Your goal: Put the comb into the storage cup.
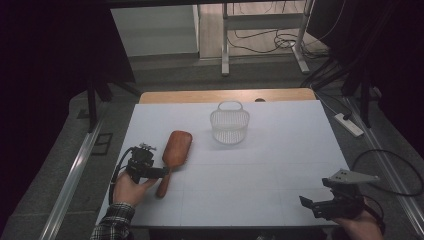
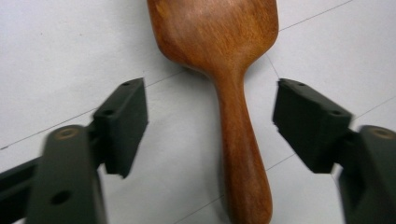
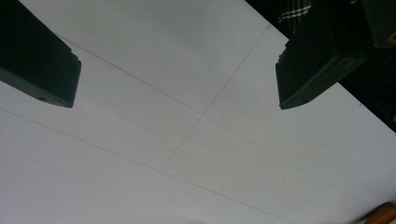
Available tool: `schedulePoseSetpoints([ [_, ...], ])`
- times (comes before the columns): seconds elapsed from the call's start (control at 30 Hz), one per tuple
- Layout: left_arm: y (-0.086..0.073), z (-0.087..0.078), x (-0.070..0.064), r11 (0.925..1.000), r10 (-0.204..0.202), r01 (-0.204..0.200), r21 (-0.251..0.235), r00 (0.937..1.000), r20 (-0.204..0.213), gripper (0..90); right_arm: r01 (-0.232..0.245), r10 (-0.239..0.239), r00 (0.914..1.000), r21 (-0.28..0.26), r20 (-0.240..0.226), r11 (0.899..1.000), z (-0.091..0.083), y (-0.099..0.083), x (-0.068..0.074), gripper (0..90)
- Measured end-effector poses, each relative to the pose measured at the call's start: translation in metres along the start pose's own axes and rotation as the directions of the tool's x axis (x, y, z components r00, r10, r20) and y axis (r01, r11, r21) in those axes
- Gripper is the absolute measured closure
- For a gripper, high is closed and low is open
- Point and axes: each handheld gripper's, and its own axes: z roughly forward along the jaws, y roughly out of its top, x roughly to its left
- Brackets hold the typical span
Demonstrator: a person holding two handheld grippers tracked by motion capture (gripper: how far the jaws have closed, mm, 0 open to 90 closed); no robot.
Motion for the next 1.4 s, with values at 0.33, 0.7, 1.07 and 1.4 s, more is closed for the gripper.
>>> schedulePoseSetpoints([
  [0.33,0.005,0.005,-0.006,0.9994,0.034,-0.034,0.007,0.9990,0.028,4.4,0.002,-0.002,1.0000,0.003,0.001,1.000,0.000,0.000,0.000,0.1],
  [0.7,0.015,0.015,-0.019,0.9962,0.084,-0.084,0.022,0.9964,0.012,0.0,0.003,-0.003,1.0000,0.004,0.001,1.000,0.000,0.000,0.000,0.1],
  [1.07,0.012,0.024,-0.013,0.9970,0.067,-0.067,0.039,0.9977,0.007,0.0,0.008,-0.008,1.0000,0.005,0.000,1.000,0.001,0.000,0.000,0.1],
  [1.4,0.010,0.039,-0.011,0.9950,0.055,-0.056,0.083,0.9984,0.017,0.0,0.008,-0.008,1.0000,0.006,0.000,1.000,0.000,0.000,0.001,0.1],
])
